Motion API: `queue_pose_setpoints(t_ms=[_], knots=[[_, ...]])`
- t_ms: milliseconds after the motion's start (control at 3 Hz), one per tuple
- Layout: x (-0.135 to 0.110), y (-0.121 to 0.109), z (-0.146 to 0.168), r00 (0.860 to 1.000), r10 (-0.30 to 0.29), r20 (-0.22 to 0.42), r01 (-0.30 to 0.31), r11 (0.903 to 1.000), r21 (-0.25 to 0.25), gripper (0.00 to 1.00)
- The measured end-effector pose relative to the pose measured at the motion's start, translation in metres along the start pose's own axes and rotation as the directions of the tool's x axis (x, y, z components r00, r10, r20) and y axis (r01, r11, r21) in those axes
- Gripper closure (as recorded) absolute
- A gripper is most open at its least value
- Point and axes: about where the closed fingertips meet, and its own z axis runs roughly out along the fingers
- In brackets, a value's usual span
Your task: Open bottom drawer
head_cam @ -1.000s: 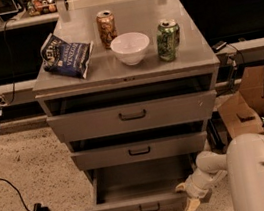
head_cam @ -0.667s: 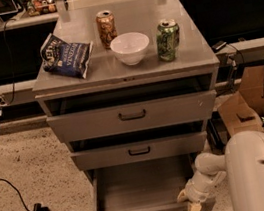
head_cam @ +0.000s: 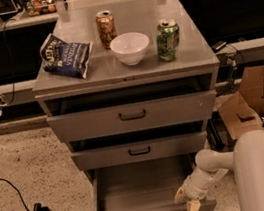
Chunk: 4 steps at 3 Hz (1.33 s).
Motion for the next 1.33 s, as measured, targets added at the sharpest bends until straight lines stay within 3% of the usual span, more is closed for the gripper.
queue_pose_setpoints(t_ms=[333, 667, 1000, 1333], knots=[[-0.009, -0.011, -0.032, 0.999, -0.035, 0.026, 0.033, 0.9943, 0.101, 0.07], [-0.017, -0.018, -0.061, 0.996, -0.069, 0.063, 0.056, 0.9805, 0.189, 0.0], [-0.009, -0.039, -0.072, 0.997, -0.052, 0.065, 0.033, 0.9655, 0.258, 0.18], [0.012, -0.073, -0.066, 0.997, -0.009, 0.077, -0.018, 0.9371, 0.349, 0.41]])
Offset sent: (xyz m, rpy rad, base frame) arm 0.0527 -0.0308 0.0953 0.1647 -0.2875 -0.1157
